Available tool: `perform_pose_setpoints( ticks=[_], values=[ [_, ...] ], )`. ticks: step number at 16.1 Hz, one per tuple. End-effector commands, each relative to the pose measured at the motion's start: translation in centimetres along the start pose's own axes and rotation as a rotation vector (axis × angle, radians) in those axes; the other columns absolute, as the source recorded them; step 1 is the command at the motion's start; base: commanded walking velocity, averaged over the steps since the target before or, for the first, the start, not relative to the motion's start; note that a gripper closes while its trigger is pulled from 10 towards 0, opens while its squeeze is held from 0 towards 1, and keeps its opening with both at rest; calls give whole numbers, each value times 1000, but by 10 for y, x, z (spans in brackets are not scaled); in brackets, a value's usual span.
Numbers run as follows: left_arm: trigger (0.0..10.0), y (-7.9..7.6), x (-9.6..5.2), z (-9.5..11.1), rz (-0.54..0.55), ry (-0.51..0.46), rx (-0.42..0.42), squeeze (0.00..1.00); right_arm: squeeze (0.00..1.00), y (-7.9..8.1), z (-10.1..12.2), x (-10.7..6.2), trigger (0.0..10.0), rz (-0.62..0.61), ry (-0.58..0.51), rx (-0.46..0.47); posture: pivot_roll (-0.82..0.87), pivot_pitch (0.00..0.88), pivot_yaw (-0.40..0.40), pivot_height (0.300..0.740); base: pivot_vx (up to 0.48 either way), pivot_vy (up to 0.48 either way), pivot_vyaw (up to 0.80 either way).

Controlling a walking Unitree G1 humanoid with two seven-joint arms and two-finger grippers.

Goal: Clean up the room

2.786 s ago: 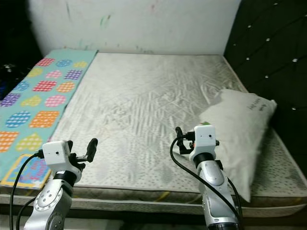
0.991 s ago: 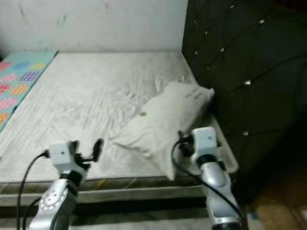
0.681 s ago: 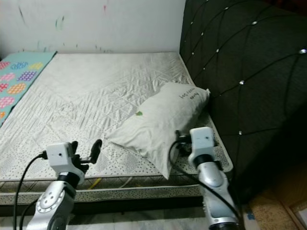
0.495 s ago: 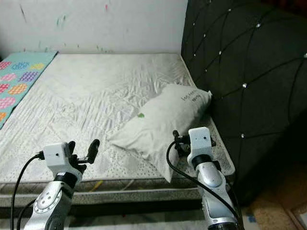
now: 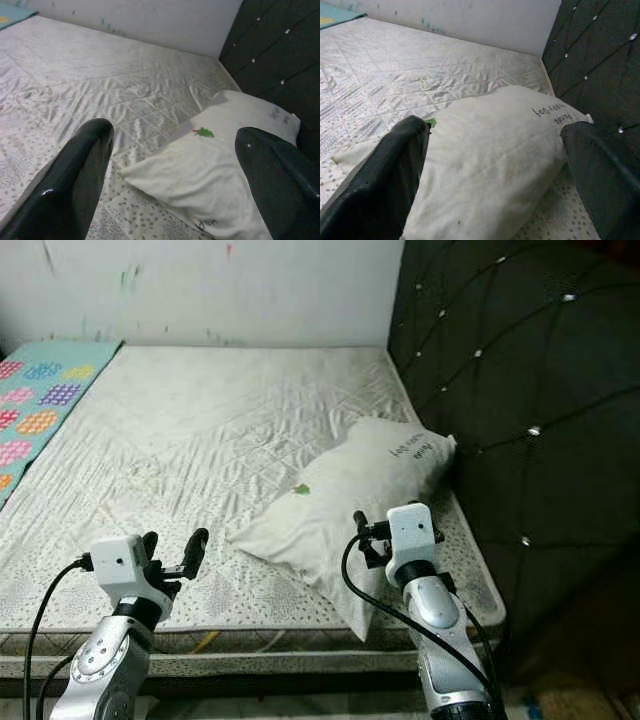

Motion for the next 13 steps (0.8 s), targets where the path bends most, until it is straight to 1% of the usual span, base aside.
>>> perform_pose_setpoints(
  ticks=[1,7,13],
  values=[
    [10000,-1,1,5,-9,-17,8,0,0,0,2,1,10000,4,-6,-3,-104,0,0,740,292,0,0],
    [10000,-2,1,5,-13,-19,5,0,0,-1,0,0,10000,3,-3,-3,-102,0,2,740,269,0,0],
    [10000,-3,0,5,-21,-17,2,0,0,-1,0,0,10000,5,-4,-9,-104,0,2,740,404,0,0]
  ],
)
Point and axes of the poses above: a point about 5 cm out from each wrist's last joint towards the gripper, its own x axis pointing out of the wrist towards the gripper, its own z axis along the axis of the wrist's last joint, y = z × x, the point moved 1 cm from there along x, pointing out of the wrist towards the gripper, and after that the axes turned 9 degrees about x, right-handed, at the moved point
